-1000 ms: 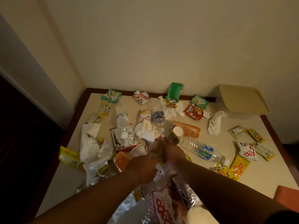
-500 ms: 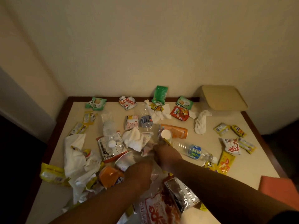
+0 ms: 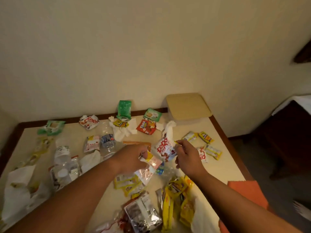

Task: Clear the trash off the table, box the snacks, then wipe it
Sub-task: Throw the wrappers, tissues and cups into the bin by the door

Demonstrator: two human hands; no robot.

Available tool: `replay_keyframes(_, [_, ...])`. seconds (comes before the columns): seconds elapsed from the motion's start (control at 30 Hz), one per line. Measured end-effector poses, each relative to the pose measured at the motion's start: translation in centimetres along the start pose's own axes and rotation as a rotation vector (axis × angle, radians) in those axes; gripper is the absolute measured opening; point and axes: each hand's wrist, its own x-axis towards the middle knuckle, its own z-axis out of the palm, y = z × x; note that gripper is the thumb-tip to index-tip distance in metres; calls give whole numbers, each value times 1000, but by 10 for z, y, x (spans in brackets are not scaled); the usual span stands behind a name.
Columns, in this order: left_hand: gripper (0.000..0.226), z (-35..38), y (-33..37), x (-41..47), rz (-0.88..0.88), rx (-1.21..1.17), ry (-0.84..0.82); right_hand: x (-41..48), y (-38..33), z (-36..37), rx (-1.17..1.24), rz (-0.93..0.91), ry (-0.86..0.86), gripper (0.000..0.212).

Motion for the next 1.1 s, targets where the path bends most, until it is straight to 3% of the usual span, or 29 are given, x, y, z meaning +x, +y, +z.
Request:
replay_keyframes(0.23, [17, 89, 94, 118, -164, -320, 167, 38, 84, -110, 277, 577, 270, 25])
replay_keyframes(0.37, [10, 117, 131, 161, -169, -394, 191, 56, 100, -139, 389, 777, 259, 29])
replay_keyframes(0.47, [22, 117, 133, 169, -203, -353, 207, 58, 98, -144, 294, 832, 188, 28])
replay_keyframes(0.63, [11, 93, 86, 138, -198, -386, 163, 57, 98, -118, 76, 645, 215, 27])
replay_keyframes(0.73, [1, 61, 47, 96, -227, -434, 229, 59, 80, -77, -68, 475, 183, 51])
replay_keyframes(0.8, [3, 37, 16, 66, -234, -402, 307, 53, 43, -46, -125, 348, 131, 46])
replay_keyframes(0.93, [5, -10, -53, -1, -268, -319, 414, 38, -26, 30, -180, 85, -99, 15])
replay_keyframes(1.03, [10, -38, -99, -58, -338, -306, 473, 27, -55, 96, -200, -54, -252, 14])
replay_keyframes(1.1, [10, -50, -135, -99, -417, -288, 490, 15, -70, 145, -344, -127, -386, 17])
